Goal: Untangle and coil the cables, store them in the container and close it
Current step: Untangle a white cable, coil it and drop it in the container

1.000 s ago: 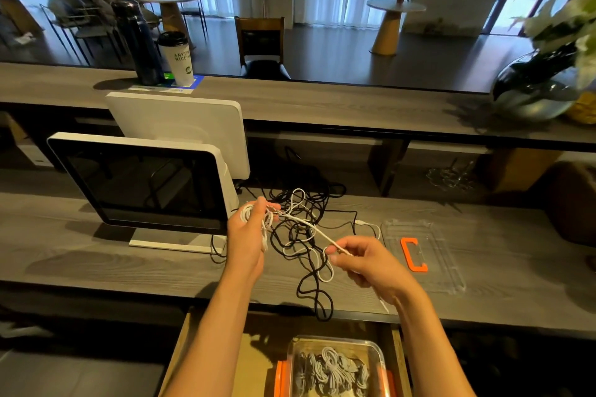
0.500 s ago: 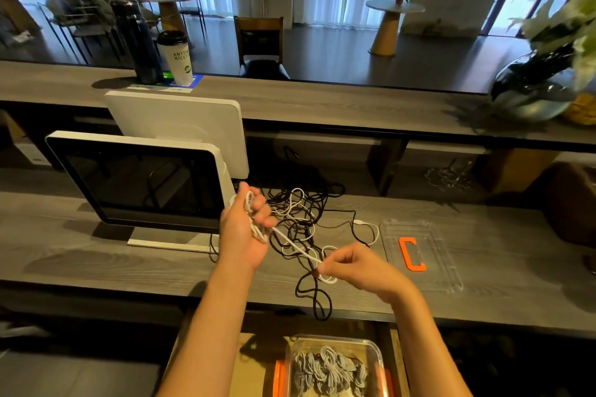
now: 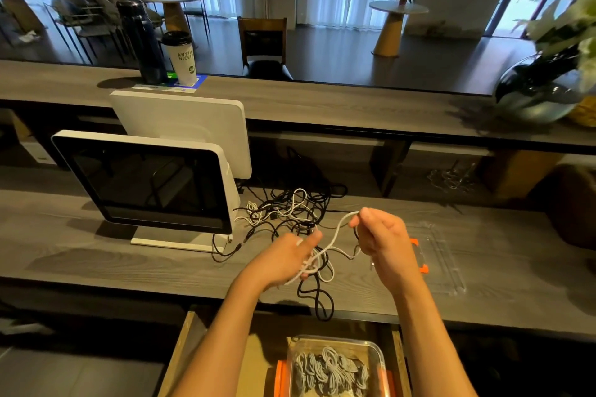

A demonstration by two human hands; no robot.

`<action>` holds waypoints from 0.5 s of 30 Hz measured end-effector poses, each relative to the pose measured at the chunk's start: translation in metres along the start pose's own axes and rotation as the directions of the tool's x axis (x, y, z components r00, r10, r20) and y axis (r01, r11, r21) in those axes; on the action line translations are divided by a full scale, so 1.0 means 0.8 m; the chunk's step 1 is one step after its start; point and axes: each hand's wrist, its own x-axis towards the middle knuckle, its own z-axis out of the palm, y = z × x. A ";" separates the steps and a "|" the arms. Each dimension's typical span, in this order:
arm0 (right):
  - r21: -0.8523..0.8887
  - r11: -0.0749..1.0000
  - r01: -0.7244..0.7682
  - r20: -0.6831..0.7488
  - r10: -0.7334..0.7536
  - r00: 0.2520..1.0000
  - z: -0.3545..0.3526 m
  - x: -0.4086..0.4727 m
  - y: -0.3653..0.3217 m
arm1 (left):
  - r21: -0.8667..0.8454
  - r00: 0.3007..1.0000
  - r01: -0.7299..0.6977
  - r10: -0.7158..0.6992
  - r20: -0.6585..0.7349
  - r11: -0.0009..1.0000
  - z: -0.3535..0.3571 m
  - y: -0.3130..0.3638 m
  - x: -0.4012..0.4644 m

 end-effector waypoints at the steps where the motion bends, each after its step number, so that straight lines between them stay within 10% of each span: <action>1: 0.000 1.000 -0.014 -0.051 0.014 0.999 0.001 0.000 0.003 | -0.044 0.995 0.006 -0.002 0.095 0.999 0.004 -0.001 -0.002; 8: -0.027 0.989 -0.148 -0.258 0.136 0.956 -0.001 -0.001 0.021 | -0.253 0.900 -0.138 0.228 0.372 0.957 0.000 0.000 -0.007; 15: -0.089 0.980 -0.178 -0.188 0.159 0.969 0.000 0.000 0.022 | -0.535 0.989 -0.125 0.064 -0.131 0.836 0.005 -0.009 0.009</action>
